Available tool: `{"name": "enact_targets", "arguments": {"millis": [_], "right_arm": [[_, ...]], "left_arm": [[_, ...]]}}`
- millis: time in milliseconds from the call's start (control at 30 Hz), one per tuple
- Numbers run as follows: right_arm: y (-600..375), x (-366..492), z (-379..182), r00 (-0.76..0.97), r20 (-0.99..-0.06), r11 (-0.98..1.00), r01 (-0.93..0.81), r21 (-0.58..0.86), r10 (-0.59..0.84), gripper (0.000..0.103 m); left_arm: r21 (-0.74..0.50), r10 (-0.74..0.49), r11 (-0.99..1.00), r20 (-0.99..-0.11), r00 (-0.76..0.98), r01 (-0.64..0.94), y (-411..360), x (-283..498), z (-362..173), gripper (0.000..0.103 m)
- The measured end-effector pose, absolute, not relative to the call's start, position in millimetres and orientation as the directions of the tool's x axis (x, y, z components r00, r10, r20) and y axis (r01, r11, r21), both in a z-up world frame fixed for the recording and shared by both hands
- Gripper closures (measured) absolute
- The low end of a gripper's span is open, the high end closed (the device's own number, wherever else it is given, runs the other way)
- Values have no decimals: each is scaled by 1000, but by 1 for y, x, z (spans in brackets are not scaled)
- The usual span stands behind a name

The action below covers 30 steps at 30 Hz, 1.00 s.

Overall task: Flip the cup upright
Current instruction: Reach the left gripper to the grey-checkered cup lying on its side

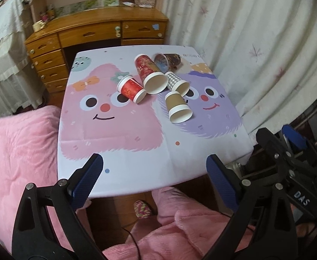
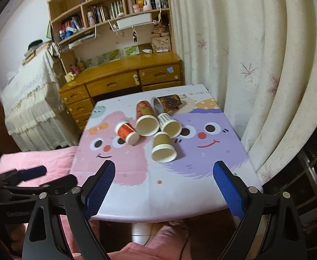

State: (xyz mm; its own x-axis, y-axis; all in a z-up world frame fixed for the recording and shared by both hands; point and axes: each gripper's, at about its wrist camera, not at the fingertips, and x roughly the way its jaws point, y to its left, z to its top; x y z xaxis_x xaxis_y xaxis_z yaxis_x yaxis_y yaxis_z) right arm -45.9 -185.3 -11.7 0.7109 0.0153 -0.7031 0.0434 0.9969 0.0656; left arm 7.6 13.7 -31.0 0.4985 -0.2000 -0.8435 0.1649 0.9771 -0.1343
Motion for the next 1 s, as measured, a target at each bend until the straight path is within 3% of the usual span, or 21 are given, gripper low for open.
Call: {"name": "enact_targets", "arguments": {"millis": [467,700,1000], "right_arm": [[-236,88,-81,575,-818,1000,-16,24,29,10],[-251,150,-115,553,-832,986,-110,-129,-48,10],[-267,207,-171,467,-884,981,-166,-98,-10,10]], "left_arm": [[191,-35,848,-910,413,494,-54,127,-108,15],[423,20,582,-861,508,695,-112,185,-131,18],[555,26,122,-831,556,823,-178,242,-184,26]]}}
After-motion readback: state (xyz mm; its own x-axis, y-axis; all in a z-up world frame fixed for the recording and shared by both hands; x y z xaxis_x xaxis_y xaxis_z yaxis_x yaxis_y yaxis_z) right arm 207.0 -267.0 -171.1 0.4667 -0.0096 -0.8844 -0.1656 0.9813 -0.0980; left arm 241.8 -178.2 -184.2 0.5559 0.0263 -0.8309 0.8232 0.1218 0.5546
